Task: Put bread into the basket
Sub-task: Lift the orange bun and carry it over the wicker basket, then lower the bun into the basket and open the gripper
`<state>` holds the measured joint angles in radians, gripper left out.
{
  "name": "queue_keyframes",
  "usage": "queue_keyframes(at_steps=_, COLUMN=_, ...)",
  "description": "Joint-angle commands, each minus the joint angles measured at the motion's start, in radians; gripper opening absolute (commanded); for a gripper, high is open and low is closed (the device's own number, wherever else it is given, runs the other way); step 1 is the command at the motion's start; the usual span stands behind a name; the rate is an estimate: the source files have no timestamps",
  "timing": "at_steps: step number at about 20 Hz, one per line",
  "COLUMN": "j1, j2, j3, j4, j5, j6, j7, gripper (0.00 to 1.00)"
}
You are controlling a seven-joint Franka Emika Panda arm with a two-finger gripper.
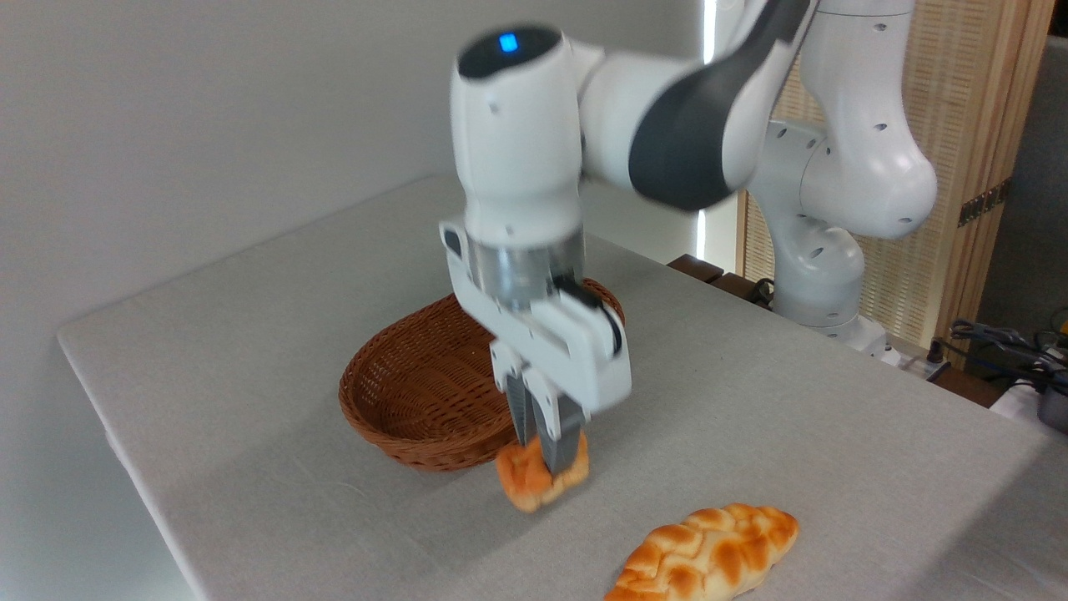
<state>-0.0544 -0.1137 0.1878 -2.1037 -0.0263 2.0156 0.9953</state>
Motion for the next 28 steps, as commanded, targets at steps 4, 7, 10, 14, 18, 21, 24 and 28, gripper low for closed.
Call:
queue_keyframes(at_steps=4, j1=-0.005, j2=0.005, j3=-0.111, j4=0.248, j5=-0.044, j6=-0.287, j7=-0.171, gripper=0.14)
queue_keyframes(at_steps=7, j1=-0.007, j2=0.058, j3=-0.244, j4=0.241, j5=-0.035, j6=-0.276, j7=-0.306, gripper=0.19)
queue_keyframes(at_steps=10, j1=-0.013, j2=0.104, j3=-0.304, j4=0.223, j5=-0.034, j6=-0.216, j7=-0.339, gripper=0.45)
queue_keyframes(at_steps=14, j1=-0.021, j2=0.14, j3=-0.32, j4=0.183, j5=-0.03, j6=-0.087, j7=-0.391, gripper=0.88)
queue_keyframes(at_steps=18, j1=-0.021, j2=0.15, j3=-0.335, j4=0.162, j5=-0.015, j6=-0.095, j7=-0.383, gripper=1.0)
queue_keyframes(at_steps=21, j1=-0.021, j2=0.15, j3=-0.34, j4=0.154, j5=0.031, j6=-0.098, j7=-0.392, gripper=1.0)
queue_keyframes(at_steps=24, j1=-0.021, j2=0.147, j3=-0.34, j4=0.156, j5=0.031, j6=-0.095, j7=-0.392, gripper=1.0)
queue_keyframes(at_steps=28, j1=-0.021, j2=0.147, j3=-0.341, j4=0.159, j5=0.031, j6=-0.083, j7=-0.388, gripper=1.0)
